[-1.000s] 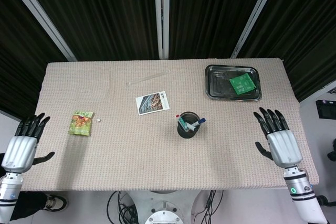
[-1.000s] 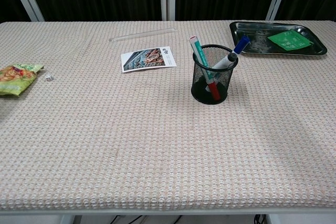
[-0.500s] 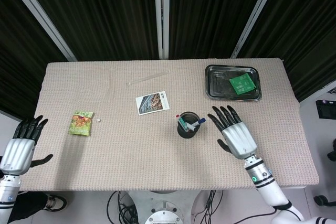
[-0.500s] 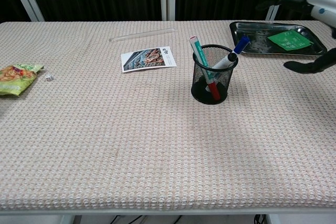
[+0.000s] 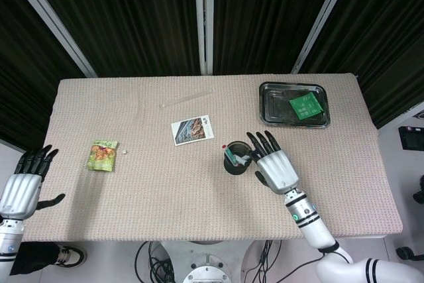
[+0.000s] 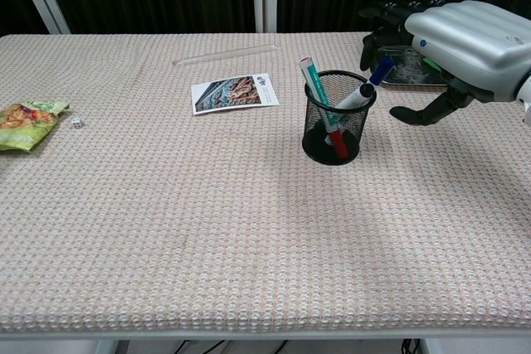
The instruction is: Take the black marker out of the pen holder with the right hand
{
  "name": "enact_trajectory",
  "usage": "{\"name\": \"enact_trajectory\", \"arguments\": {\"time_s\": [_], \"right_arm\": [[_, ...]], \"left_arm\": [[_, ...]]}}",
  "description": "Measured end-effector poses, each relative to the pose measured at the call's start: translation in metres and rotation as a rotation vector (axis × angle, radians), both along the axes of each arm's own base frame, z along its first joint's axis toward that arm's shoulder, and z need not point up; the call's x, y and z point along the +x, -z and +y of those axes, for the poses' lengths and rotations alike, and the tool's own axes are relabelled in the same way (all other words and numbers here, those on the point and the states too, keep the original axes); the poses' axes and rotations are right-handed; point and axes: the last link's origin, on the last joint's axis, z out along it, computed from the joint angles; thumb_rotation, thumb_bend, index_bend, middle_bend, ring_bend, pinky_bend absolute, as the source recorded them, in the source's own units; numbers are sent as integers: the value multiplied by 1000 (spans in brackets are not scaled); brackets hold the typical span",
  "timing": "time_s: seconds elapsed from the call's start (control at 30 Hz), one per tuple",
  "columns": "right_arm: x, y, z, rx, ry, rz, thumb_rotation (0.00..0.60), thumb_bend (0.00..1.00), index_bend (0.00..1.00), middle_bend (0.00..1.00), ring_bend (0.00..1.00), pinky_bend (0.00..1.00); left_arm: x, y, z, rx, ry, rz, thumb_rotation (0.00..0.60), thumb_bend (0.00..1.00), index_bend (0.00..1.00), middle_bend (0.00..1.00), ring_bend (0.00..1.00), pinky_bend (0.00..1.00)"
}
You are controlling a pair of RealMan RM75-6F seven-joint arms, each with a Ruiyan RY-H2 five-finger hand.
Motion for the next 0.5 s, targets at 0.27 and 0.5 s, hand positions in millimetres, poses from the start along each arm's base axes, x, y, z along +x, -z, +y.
{"name": "enact_trajectory", "arguments": {"time_s": [0.27,0.5], "right_arm": [[7,9,-7,10,-14,-13,600,241,397,0,0,0],[10,14,-9,14,-17,-27,600,245,460,0,0,0]], "left_arm": [[-3,0,-1,1,-8,-3,600,96,69,0,0,2],[-4,-1,0,-3,-11,-2,600,96,69,0,0,2]]}}
